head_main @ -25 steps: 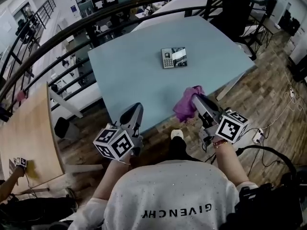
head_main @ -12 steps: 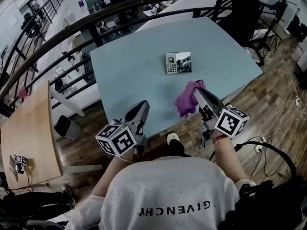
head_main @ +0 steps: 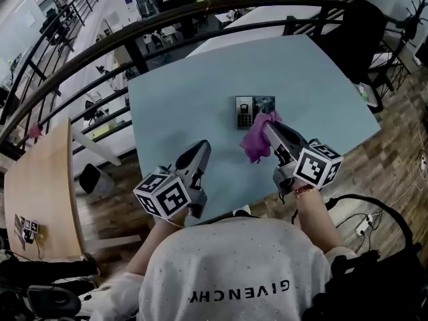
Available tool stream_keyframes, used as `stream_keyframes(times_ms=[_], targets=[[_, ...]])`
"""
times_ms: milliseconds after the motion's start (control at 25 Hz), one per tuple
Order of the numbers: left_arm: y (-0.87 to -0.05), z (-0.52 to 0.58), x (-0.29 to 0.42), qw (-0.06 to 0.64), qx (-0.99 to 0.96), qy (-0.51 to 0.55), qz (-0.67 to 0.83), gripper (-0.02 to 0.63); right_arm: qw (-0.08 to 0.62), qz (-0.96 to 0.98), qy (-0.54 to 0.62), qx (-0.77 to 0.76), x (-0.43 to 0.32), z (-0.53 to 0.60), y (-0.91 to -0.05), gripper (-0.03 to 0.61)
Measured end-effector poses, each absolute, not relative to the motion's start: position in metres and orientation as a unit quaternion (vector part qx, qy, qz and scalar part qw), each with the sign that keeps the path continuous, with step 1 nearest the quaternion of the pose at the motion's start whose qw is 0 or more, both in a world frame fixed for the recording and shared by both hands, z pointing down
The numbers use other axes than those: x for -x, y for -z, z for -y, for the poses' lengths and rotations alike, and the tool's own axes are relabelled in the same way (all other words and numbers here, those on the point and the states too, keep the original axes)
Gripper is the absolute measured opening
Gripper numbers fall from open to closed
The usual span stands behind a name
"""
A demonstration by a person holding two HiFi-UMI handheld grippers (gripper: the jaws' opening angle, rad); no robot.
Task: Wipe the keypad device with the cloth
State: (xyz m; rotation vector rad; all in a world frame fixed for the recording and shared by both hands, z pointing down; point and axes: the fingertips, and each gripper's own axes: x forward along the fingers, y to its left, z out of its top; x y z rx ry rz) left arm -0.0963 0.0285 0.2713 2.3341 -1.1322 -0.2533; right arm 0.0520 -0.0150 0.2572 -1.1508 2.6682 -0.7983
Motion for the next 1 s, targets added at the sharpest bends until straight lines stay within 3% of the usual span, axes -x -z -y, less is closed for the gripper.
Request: stream_keyframes(times_ms=[520,1000], targets=[[-0.320,0.056,0.105,0.302,-0.812,0.071,0.494,0.008,-0.037,-0.911,0.266,0.313,-0.012,0.131,-0.330,0.023],[-0.371,0.089,0.103,0.361,-0.775,0.021,0.519,0.008,-0.079,-0.890,0.306,0.330,-0.017,0.199,-0.401,0.025]])
